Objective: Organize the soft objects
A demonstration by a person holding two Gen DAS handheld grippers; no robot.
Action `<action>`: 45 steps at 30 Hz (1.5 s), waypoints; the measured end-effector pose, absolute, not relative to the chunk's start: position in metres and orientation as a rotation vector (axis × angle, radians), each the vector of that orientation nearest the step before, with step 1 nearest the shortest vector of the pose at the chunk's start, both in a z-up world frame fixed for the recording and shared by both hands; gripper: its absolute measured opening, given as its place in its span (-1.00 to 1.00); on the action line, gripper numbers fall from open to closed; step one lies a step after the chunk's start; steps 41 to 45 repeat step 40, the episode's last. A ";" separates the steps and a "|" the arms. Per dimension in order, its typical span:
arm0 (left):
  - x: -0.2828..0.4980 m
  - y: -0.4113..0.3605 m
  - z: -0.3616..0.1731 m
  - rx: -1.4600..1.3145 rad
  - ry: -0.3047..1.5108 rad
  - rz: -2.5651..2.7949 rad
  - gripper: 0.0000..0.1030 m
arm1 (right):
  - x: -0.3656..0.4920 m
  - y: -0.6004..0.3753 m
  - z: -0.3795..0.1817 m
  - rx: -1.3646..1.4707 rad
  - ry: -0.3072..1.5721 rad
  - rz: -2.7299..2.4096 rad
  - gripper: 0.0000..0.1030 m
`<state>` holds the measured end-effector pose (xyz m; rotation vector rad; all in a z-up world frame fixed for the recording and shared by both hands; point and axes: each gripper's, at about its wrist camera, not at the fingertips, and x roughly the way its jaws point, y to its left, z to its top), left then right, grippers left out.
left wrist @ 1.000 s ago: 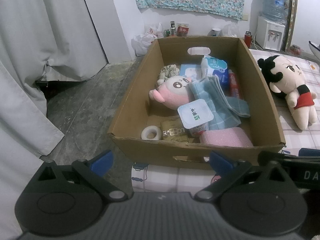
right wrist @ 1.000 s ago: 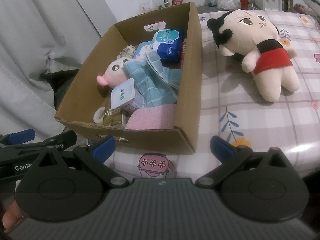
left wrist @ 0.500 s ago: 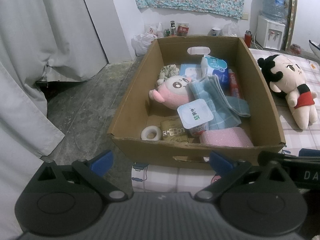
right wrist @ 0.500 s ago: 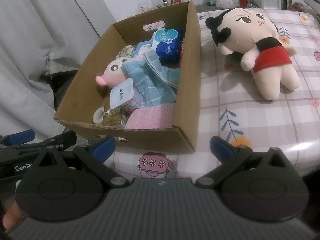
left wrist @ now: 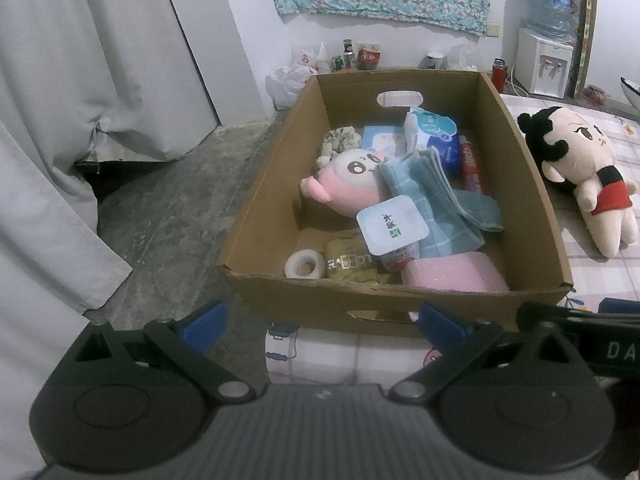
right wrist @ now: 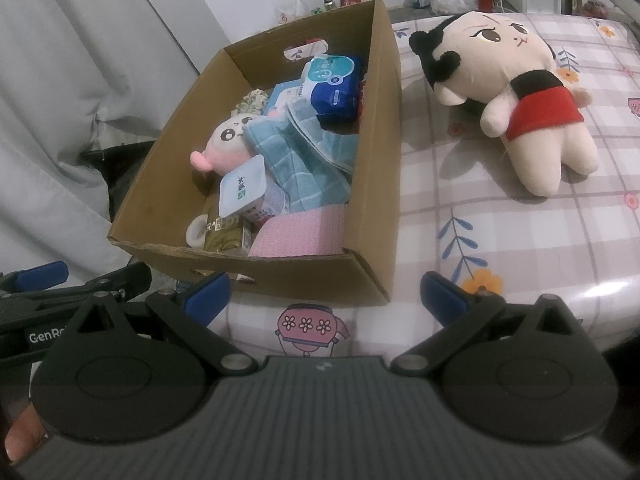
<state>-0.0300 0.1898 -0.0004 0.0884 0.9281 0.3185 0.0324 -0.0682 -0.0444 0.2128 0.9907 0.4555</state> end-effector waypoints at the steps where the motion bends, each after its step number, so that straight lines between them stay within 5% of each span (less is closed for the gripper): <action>1: -0.030 0.190 0.000 0.088 0.928 0.319 0.99 | 0.033 -0.068 -0.045 0.212 0.991 0.454 0.98; 45: -0.029 0.189 0.000 0.091 0.931 0.318 0.99 | 0.033 -0.071 -0.046 0.226 0.999 0.446 0.98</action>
